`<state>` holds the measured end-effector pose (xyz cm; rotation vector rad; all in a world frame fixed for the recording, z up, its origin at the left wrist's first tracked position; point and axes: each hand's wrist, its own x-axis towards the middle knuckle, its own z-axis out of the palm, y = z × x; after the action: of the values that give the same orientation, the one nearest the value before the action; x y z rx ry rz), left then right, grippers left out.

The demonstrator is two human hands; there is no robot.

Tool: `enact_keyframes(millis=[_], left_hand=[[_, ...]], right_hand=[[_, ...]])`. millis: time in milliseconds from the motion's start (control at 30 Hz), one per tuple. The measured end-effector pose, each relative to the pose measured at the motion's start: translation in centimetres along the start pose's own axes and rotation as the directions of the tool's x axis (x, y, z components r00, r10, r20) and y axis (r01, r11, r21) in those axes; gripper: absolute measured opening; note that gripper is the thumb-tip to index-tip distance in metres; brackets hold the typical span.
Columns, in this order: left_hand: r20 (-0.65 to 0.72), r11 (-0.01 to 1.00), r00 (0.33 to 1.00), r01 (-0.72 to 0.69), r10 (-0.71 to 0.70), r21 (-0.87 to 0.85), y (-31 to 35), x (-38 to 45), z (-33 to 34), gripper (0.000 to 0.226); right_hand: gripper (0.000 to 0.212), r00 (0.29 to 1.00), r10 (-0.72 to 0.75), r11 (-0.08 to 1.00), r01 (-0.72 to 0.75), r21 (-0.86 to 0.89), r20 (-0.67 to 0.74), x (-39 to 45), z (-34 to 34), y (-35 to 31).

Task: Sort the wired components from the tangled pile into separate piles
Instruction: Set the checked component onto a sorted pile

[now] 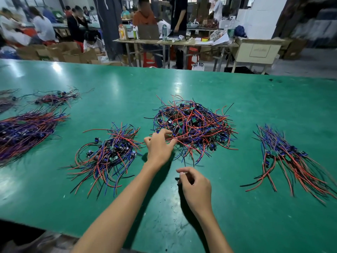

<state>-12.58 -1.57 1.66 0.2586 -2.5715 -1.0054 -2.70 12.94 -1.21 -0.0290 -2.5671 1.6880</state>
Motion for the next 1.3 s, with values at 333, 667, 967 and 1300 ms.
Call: enact_keyframes(millis=[333, 667, 967, 1300], left_hand=[[0.111, 0.809, 0.982, 0.187, -0.150, -0.557, 0.3, -5.8, -0.2, 0.023], [0.213, 0.530, 0.897, 0.405, -0.387, -0.745, 1.0, -6.3, -0.6, 0.006], [0.170, 0.152, 0.960, 0.206, -0.223, -0.967, 3.0, -8.0, -4.5, 0.025], [0.163, 0.189, 0.952, 0.215, -0.259, -0.958, 2.3, -6.5, -6.7, 0.017]], right_hand=[[0.026, 0.995, 0.004, 0.994, 0.006, 0.106, -0.095, 0.1, -0.1, -0.3], [0.022, 0.986, -0.012, 0.985, 0.041, 0.167, -0.166, -0.3, -0.3, -0.4], [0.022, 0.931, 0.071, 0.964, 0.029, 0.265, -0.359, -0.3, -0.6, -0.4], [0.024, 0.949, 0.068, 0.960, 0.022, 0.279, -0.307, -0.3, -0.6, -0.1]])
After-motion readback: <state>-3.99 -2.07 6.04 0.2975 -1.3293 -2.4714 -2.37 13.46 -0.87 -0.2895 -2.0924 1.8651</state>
